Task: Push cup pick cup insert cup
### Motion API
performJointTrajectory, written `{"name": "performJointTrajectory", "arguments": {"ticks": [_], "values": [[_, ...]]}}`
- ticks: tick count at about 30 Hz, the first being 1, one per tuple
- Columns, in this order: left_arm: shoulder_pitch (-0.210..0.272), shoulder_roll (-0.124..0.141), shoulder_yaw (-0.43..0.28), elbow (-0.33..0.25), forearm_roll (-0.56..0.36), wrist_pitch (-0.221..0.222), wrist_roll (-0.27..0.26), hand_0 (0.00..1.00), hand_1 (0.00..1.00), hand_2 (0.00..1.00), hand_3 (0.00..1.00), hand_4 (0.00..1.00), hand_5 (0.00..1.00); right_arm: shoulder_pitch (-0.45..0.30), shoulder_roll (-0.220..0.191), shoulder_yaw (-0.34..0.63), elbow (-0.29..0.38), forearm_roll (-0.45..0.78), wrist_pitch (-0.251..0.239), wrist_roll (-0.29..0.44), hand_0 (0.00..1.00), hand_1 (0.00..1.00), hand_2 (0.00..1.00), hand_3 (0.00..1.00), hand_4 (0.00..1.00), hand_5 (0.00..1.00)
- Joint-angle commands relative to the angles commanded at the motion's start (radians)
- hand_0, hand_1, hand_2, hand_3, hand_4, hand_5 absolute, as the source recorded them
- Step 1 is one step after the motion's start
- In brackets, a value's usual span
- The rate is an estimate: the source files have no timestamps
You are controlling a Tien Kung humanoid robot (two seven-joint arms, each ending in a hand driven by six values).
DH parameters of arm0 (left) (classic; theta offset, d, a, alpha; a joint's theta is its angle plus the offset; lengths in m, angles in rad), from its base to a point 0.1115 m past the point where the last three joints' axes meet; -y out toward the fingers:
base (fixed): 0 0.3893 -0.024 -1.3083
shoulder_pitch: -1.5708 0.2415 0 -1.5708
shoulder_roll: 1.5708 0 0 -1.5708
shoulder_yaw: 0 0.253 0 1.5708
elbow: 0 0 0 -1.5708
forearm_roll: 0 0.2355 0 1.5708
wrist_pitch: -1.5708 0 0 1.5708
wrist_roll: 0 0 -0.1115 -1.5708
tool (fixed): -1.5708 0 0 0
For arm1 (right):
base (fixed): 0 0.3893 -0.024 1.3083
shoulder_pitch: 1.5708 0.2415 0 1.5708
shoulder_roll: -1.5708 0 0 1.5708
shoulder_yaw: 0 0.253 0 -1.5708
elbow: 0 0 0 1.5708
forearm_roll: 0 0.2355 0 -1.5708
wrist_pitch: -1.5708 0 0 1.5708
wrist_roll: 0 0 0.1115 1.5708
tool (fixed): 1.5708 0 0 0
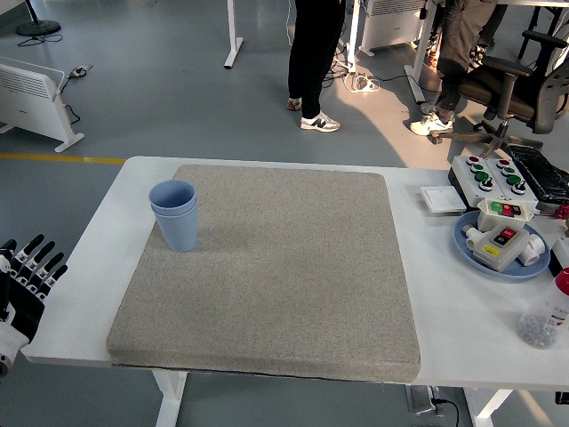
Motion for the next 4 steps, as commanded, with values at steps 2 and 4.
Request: {"name": "performJointTrajectory", "arguments": {"ticks": [2,4], "values": [[0.001,0.0,0.001,0.0,0.0,0.0,0.0,0.869,0.874,0.9,0.861,0.621,0.998,-0.001,0.0,0.0,0.0,-0.002,0.0,0.0,0.53,0.547,0.644,0.641,0.222,0.744],[0.002,0.0,0.003,0.001,0.0,0.0,0.0,0.869,0.874,0.9,0.861,0.621,0.998,-0.003,0.0,0.0,0.0,-0.004,0.001,-0.001,0.53,0.547,0.644,0.641,0.222,0.744]]}}
